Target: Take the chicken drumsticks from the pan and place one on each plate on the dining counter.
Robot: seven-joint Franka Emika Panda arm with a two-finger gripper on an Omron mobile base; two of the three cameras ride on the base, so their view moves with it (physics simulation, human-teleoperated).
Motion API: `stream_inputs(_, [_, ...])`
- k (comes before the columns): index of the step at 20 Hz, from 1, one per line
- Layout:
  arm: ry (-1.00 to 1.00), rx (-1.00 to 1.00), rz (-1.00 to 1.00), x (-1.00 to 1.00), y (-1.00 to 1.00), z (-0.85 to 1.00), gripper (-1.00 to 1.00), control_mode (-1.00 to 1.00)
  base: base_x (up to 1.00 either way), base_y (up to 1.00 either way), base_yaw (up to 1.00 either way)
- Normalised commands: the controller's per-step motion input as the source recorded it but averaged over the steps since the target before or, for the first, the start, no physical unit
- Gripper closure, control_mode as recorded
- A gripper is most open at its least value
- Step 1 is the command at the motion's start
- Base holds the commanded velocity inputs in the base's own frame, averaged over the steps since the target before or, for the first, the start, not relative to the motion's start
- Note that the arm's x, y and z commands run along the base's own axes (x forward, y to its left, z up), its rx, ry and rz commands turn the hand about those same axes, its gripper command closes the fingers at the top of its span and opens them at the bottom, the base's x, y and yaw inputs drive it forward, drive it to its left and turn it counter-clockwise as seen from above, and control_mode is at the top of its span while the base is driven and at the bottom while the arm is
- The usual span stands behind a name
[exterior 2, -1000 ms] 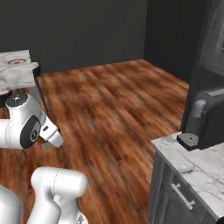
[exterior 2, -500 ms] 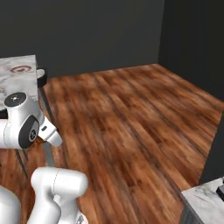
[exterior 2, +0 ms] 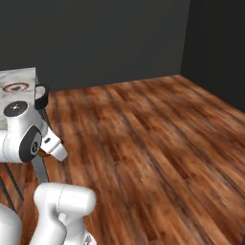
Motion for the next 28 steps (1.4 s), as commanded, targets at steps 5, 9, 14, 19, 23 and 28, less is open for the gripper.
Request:
stream_inputs(5, [0.00, 0.00, 0.00, 0.00, 0.00, 0.00, 1.00, 1.00, 1.00, 0.00, 0.00])
stream_inputs(9, [0.00, 0.00, 0.00, 0.00, 0.00, 0.00, 1.00, 1.00, 1.00, 0.00, 0.00])
stream_inputs(14, [0.00, 0.00, 0.00, 0.00, 0.00, 0.00, 1.00, 1.00, 1.00, 0.00, 0.01])
stream_inputs(19, [0.00, 0.00, 0.00, 0.00, 0.00, 0.00, 1.00, 1.00, 1.00, -0.02, 0.05])
stream_inputs(23, [0.00, 0.00, 0.00, 0.00, 0.00, 0.00, 1.00, 1.00, 1.00, -0.01, 0.13])
stream_inputs(28, [0.00, 0.00, 0.00, 0.00, 0.00, 0.00, 1.00, 1.00, 1.00, 0.00, 0.36])
